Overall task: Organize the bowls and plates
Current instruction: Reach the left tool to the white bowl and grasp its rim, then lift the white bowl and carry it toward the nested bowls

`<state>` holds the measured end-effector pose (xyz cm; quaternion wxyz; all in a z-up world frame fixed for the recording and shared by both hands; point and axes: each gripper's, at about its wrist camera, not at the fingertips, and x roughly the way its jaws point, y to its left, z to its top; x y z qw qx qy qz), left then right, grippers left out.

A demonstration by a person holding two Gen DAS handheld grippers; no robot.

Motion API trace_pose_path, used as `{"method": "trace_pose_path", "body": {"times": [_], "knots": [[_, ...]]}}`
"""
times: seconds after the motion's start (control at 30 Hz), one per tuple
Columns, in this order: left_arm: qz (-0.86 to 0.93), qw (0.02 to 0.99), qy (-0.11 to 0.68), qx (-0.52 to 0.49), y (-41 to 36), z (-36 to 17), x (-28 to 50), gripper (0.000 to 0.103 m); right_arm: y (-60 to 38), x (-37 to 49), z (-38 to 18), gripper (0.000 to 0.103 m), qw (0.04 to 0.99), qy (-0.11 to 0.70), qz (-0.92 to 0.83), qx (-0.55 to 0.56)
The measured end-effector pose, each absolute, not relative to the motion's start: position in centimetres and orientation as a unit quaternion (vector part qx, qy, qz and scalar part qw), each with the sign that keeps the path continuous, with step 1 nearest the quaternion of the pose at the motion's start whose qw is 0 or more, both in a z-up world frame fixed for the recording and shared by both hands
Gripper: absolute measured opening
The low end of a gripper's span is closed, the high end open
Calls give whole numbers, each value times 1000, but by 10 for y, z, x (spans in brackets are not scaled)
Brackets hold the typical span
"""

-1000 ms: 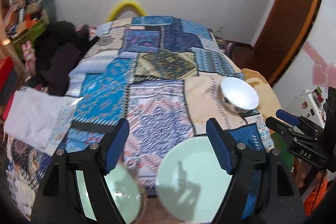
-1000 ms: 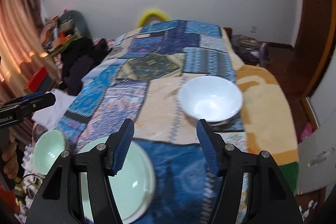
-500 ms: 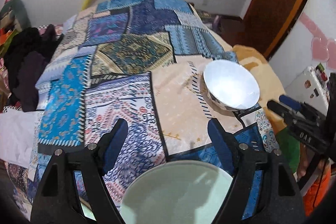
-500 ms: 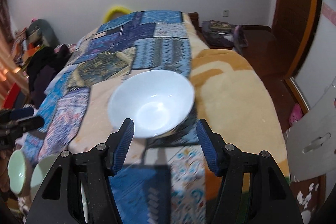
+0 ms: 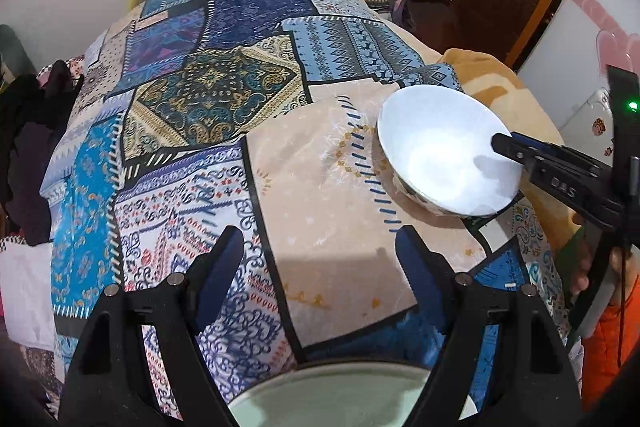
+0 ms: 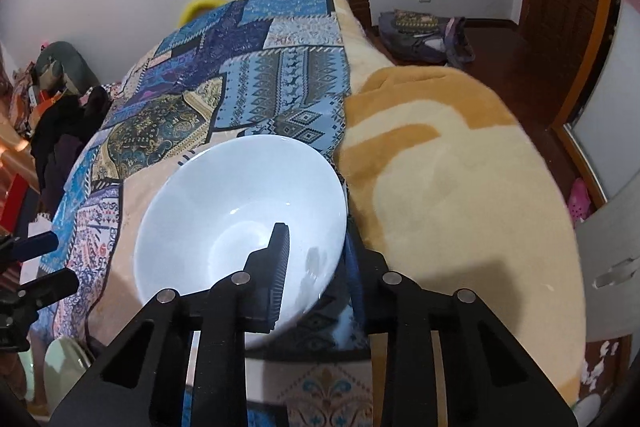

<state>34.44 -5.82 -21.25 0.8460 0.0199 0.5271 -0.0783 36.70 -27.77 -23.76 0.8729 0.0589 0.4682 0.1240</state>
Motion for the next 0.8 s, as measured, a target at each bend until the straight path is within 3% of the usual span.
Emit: {"method": "trace_pose_path", "body": {"times": [0.27,0.63,0.7,0.8], "knots": [[-78,838,540,-20,-57,-224,366,78,-264,363,-243,19,870,467,159,17],[-72,824,560,-42,-62,-247,391,58,-243,354,-242,19,855,470,220,-7],[-76,821,564,-39,-64,-252,395,51,-240,351,-242,19,853,470,226,-16],[-78,815,573,-38,-64,-260,399,32,-238,350,-242,19,851,472,228,-21]]}}
